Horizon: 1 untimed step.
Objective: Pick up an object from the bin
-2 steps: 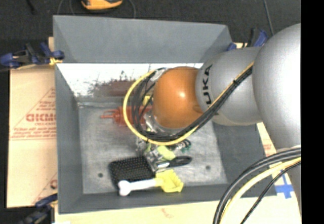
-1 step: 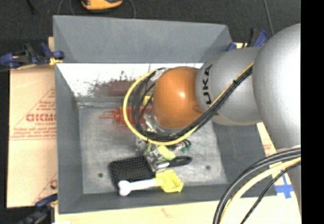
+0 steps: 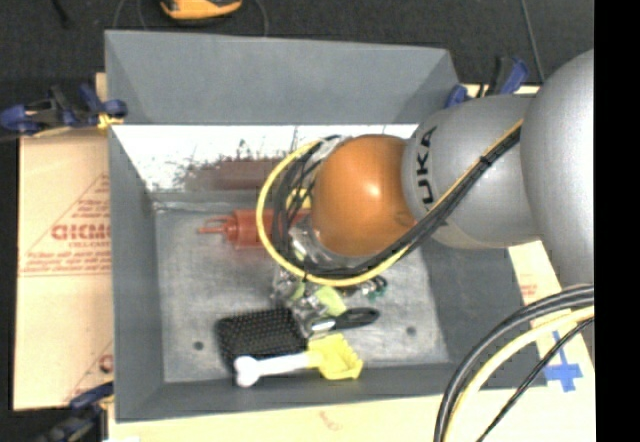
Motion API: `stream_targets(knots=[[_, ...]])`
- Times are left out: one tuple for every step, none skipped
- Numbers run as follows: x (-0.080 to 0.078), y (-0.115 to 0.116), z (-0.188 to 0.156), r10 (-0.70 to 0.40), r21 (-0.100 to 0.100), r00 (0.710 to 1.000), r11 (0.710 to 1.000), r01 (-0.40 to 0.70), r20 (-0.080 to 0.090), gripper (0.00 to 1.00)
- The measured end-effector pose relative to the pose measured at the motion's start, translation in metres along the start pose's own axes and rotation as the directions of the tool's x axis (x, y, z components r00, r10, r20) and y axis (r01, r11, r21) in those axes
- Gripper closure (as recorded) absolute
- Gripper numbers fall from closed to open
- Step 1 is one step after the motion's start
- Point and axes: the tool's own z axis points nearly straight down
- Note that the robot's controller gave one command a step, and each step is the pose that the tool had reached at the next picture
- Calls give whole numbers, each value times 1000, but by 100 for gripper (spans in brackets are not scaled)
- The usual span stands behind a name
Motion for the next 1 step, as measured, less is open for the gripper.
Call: stream_targets(knots=[[25,24,-160,-206,7,978,978,206,-6,100]])
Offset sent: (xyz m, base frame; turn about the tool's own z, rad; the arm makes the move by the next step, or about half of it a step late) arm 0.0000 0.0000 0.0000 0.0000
